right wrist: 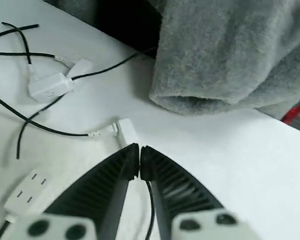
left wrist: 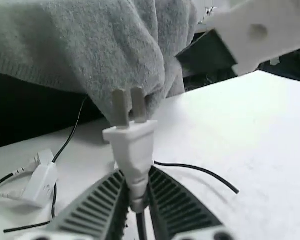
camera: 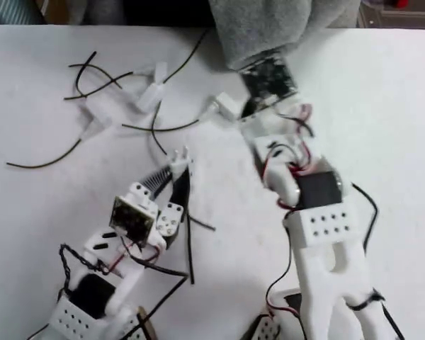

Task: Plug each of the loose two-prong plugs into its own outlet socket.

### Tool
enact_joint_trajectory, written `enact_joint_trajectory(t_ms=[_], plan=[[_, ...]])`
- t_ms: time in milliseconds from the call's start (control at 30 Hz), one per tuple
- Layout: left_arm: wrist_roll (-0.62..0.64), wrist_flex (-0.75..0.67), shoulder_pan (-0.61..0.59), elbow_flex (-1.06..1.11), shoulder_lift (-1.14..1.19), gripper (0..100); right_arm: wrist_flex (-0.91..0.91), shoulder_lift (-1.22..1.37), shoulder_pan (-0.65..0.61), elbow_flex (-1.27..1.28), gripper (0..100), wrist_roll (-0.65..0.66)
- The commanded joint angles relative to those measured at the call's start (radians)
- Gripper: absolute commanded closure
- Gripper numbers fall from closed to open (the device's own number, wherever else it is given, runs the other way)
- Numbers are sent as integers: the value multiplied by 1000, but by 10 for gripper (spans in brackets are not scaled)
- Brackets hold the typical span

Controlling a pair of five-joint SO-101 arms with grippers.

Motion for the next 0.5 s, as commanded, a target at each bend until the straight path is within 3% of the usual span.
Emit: enact_joint_trajectory(t_ms=[0, 167, 333, 467], plan=[[9, 28, 8, 6, -8, 977, 68, -42, 162, -28, 979, 8], [0, 94, 104, 55, -8, 977, 113, -44, 343, 40, 979, 9], [-158, 239, 252, 64, -7, 976, 105, -51, 441, 184, 979, 91], [-193, 325, 262, 64, -7, 976, 50, -50, 516, 307, 979, 97]])
